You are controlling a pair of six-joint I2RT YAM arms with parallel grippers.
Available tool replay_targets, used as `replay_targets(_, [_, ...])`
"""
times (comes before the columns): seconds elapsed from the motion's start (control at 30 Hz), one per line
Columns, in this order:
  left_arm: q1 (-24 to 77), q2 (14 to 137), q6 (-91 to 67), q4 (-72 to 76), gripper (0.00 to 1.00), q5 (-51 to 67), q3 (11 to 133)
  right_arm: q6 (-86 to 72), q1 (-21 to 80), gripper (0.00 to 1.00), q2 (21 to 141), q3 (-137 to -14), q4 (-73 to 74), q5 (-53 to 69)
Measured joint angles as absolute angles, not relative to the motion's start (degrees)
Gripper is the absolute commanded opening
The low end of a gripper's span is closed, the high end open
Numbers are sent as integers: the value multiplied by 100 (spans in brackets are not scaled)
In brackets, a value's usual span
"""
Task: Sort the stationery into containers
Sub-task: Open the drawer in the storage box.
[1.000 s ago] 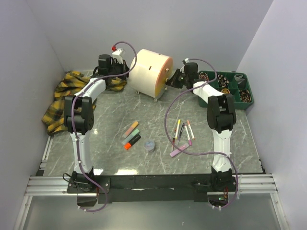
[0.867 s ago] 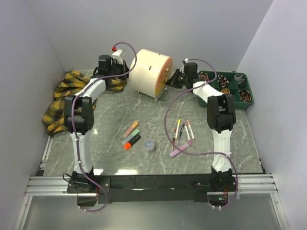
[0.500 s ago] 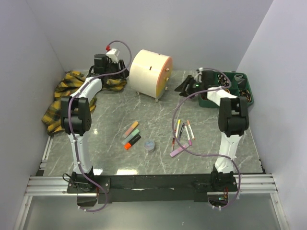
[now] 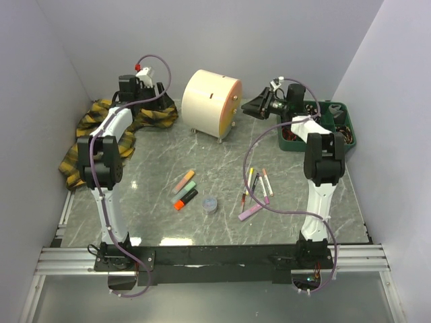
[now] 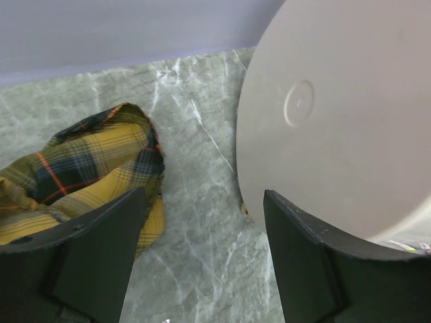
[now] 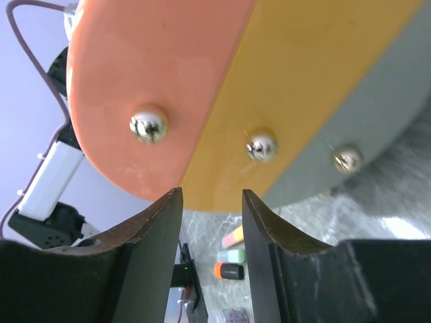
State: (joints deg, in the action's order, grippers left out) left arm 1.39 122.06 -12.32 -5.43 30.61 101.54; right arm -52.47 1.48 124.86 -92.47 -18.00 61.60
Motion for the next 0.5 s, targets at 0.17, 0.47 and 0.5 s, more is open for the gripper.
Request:
replay_targets(0.17, [248, 12206, -1105, -604, 77, 3055, 10154, -5312, 250, 47, 12785, -9588, -1763, 6237])
replay_targets(0.47, [261, 12173, -967, -801, 77, 3006, 10154, -5310, 303, 47, 13004, -9732, -1619, 6215])
replay_targets(0.5, [259, 12162, -967, -801, 77, 3004, 10151, -5308, 314, 47, 13041, -9771, -1601, 6215])
